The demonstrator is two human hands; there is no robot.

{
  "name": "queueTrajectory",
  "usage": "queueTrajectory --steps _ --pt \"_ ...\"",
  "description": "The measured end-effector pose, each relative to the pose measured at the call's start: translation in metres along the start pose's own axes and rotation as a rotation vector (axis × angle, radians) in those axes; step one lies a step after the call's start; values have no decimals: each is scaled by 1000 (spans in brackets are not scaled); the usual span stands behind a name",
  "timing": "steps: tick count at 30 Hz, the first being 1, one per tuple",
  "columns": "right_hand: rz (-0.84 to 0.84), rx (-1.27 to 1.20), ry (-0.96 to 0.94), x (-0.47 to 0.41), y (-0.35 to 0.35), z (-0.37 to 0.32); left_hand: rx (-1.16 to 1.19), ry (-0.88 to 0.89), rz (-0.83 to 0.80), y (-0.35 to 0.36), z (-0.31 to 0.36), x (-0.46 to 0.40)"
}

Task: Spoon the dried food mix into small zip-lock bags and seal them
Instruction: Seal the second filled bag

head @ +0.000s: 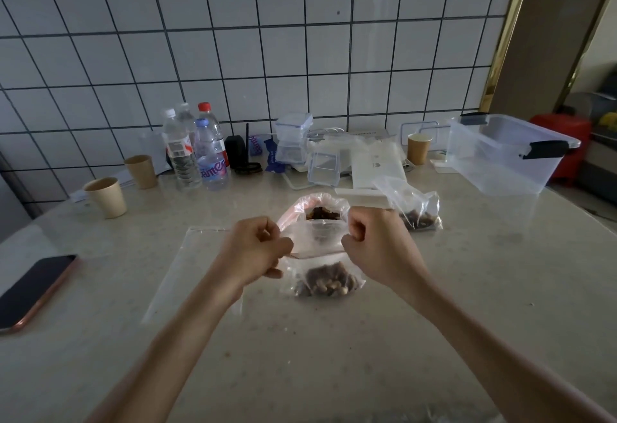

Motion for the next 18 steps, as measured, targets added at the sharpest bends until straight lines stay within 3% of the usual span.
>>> queueTrajectory --steps 3,5,8,10,12,14,18 --pt "44 235 -105 7 1 -13 -631 298 129 -2 25 4" --pt "-32 213 47 5 0 -2 -662 218 27 0 20 4" --pt "-367 -286 529 6 6 30 -103 -110 -149 7 1 6" --pt "-581 -610 715 12 11 42 222 -271 -216 11 -2 11" --pt "-690 -866 784 16 14 48 483 -353 -240 12 -5 13" --pt "-691 -1030 804 17 15 54 659 -392 -253 13 -7 14" --pt "-659 -1116 792 19 19 58 799 -419 -271 18 -11 17"
Point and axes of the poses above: each hand's wrist, its own x-axis away from the middle knuckle, its own y-axis out of the palm, z = x × y, the point moved 6 cm from there along -x, towards the middle knuckle, and after that the axes turned 13 degrees about y, right-handed, at the moved point
